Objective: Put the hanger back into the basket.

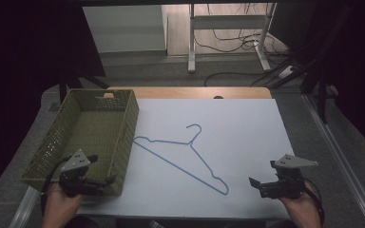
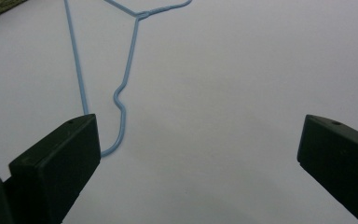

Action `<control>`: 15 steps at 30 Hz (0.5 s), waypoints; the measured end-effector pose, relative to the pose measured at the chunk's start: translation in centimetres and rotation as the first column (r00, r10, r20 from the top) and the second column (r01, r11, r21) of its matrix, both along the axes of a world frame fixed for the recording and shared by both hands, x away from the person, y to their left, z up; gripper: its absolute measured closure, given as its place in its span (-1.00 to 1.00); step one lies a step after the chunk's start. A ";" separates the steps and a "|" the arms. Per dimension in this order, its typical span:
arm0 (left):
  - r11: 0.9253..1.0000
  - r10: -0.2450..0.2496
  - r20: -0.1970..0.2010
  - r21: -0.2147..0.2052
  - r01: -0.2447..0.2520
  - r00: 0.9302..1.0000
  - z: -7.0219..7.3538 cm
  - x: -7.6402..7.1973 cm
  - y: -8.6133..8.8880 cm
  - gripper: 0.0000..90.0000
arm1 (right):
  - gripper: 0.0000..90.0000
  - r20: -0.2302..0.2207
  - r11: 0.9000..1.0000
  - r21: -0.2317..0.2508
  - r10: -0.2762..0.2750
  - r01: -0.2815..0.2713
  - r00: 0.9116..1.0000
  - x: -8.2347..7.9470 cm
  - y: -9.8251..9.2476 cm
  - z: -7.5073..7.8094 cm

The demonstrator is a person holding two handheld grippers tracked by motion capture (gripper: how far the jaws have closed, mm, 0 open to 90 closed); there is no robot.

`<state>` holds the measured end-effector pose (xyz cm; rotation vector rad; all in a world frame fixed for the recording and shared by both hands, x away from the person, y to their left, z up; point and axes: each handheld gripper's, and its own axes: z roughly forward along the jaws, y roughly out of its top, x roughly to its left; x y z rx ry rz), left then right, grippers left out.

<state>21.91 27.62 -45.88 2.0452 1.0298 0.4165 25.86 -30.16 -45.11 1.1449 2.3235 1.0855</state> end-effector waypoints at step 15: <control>0.999 -0.014 -0.001 -0.037 0.014 1.000 -0.3 0.1 0.1 -0.98 | -1.00 -0.003 1.000 -0.012 0.001 -0.001 1.000 0.0 0.2 -0.2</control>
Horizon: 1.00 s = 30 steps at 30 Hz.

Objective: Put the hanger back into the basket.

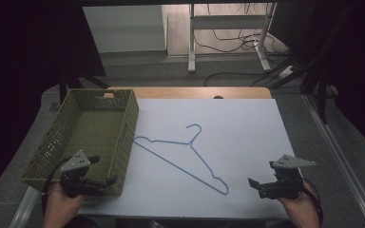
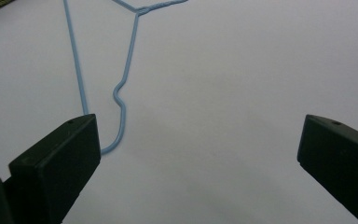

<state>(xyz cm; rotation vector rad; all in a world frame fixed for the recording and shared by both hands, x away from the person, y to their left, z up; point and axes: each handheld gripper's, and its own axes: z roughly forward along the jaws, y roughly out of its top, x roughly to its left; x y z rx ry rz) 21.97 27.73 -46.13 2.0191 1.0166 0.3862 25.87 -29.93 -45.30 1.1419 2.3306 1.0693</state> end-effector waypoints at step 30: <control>0.995 -0.084 0.053 -0.041 0.086 0.995 1.8 -0.4 -2.0 -1.00 | -1.00 0.000 0.999 -0.018 0.028 -0.028 1.000 0.9 2.1 1.3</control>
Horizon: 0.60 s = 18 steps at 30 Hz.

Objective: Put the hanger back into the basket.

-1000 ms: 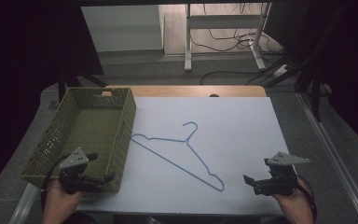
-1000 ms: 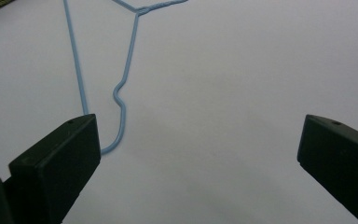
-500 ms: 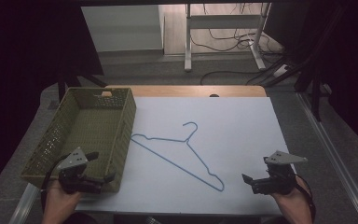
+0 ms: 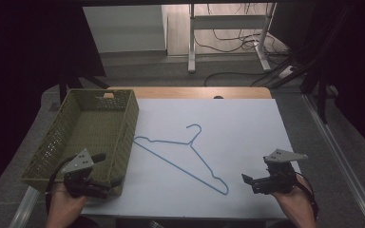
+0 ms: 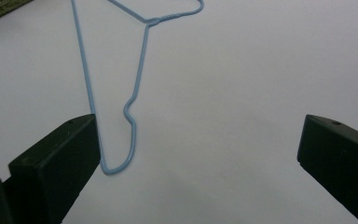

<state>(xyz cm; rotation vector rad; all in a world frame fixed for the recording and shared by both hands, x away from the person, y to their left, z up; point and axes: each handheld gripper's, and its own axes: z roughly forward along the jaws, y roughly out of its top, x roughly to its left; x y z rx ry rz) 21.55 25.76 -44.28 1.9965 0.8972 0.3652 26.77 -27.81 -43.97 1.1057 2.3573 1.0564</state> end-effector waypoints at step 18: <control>0.997 -0.081 -0.027 -0.022 0.080 0.996 1.1 1.0 -3.1 -0.99 | -1.00 -0.003 0.999 0.009 0.034 -0.034 0.999 1.0 1.9 0.8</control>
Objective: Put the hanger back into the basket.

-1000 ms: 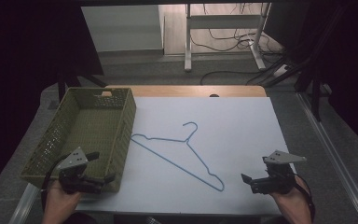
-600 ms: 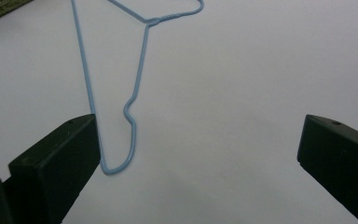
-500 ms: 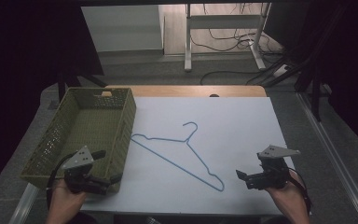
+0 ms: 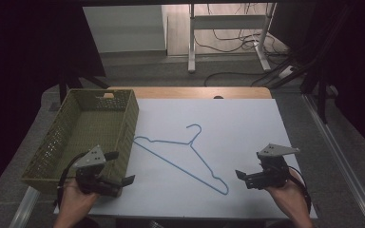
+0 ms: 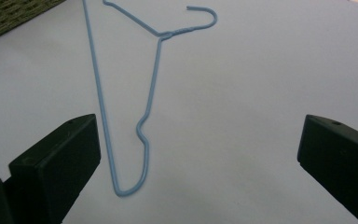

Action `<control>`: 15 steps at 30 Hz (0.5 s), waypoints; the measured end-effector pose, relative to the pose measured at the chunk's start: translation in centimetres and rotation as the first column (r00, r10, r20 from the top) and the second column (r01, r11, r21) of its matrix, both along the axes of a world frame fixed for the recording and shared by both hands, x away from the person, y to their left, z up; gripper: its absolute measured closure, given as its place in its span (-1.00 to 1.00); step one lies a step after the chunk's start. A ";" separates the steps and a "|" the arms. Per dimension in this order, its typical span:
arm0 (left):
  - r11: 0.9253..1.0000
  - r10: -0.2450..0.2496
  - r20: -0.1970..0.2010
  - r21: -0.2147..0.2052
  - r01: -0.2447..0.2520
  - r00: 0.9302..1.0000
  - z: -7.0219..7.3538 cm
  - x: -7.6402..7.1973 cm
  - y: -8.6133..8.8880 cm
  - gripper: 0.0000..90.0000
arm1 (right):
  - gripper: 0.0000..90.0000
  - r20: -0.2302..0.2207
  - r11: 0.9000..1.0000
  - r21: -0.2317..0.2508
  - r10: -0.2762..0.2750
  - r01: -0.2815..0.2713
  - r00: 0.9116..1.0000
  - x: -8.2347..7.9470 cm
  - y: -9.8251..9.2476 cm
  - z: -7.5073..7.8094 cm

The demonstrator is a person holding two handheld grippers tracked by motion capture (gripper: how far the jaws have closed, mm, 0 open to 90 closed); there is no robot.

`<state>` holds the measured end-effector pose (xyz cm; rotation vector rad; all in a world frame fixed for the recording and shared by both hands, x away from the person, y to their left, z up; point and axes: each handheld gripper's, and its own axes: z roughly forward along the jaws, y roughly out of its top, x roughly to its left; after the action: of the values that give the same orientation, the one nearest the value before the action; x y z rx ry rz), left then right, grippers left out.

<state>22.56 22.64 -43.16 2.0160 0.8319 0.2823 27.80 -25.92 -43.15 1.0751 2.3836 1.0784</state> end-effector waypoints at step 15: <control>0.996 -0.081 -0.077 -0.028 0.079 0.994 0.9 2.0 -4.7 -0.87 | -1.00 0.027 0.999 -0.020 0.048 -0.048 0.998 1.3 2.2 0.7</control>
<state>24.54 17.98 -42.23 2.0427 0.7967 0.1477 29.12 -23.74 -42.41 0.9946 2.4046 1.0773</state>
